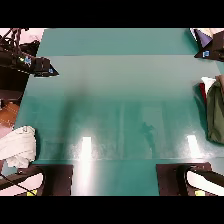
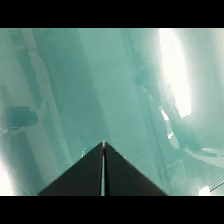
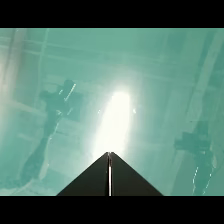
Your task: Fold the shirts.
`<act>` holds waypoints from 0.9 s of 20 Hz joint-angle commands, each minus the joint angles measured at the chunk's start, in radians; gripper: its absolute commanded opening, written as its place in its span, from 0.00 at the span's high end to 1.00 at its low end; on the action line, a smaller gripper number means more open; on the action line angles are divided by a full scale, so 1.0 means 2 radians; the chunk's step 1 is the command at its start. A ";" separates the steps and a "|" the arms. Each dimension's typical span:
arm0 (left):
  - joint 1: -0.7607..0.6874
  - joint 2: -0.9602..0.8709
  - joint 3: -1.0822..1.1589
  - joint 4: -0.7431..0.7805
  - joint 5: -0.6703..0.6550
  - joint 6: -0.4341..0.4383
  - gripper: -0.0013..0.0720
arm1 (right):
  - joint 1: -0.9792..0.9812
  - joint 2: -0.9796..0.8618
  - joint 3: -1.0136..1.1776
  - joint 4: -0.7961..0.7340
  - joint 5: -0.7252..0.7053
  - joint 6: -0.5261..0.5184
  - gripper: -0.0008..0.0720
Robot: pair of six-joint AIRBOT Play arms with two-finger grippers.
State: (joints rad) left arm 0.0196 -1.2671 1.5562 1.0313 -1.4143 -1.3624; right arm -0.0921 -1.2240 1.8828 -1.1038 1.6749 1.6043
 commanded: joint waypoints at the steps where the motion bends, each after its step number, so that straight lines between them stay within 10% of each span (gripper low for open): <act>1: 0.000 0.000 0.000 0.000 0.001 0.001 0.94 | 0.002 0.000 0.000 0.001 0.000 0.000 0.97; 16: 0.000 0.000 0.000 -0.010 0.040 0.001 0.94 | 0.002 0.000 0.000 0.001 -0.013 0.000 0.97; 17: 0.001 0.000 0.000 -0.006 0.031 0.000 0.89 | 0.002 0.000 0.000 0.001 -0.013 -0.001 0.97; 18: 0.002 0.000 0.000 -0.002 0.008 0.000 0.59 | 0.002 0.000 0.000 0.001 -0.013 -0.002 0.97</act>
State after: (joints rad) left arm 0.0196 -1.2671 1.5562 1.0210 -1.3666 -1.3617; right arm -0.0883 -1.2240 1.8828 -1.1027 1.6501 1.6039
